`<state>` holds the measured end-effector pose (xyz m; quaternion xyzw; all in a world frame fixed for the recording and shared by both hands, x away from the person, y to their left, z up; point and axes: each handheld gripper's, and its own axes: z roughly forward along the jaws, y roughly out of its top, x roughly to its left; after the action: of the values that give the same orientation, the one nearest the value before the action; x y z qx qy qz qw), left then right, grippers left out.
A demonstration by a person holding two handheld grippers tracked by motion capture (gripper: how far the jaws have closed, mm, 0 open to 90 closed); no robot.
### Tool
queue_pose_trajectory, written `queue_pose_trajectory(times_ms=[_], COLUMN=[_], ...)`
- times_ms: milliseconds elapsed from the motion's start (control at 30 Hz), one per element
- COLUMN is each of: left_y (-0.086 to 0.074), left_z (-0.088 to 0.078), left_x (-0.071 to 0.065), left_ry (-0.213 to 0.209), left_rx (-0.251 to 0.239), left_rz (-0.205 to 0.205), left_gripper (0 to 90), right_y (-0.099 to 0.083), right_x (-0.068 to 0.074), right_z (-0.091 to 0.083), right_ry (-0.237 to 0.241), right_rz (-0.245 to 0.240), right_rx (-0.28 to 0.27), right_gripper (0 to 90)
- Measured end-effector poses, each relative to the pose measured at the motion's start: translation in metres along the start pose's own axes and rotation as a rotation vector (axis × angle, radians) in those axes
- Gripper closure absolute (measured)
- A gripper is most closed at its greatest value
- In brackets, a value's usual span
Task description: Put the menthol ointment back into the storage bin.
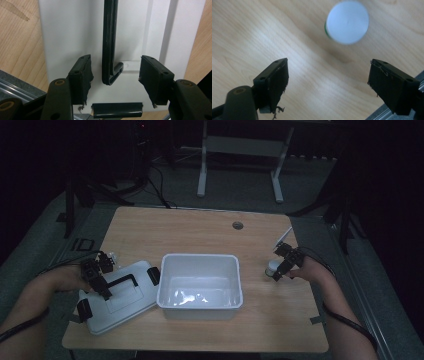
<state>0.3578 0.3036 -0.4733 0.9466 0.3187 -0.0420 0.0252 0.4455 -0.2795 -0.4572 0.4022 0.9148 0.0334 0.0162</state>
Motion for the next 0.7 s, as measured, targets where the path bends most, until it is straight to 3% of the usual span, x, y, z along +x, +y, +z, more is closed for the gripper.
queue_pose_trajectory(times_ms=[233,700], left_y=[0.002,0.003], left_z=[-0.001,0.002], left_x=[0.001,0.001], left_ry=[-0.004,-0.01], left_rx=[-0.01,-0.003], left_rz=[0.007,0.011], left_gripper=[43.1,43.2], right_y=[0.014,0.038], right_x=[-0.004,-0.013], right_z=[0.009,0.018], right_ry=[0.02,-0.008], right_rz=[-0.001,0.007], right_rx=[0.036,0.049], right_gripper=[16.4,24.3])
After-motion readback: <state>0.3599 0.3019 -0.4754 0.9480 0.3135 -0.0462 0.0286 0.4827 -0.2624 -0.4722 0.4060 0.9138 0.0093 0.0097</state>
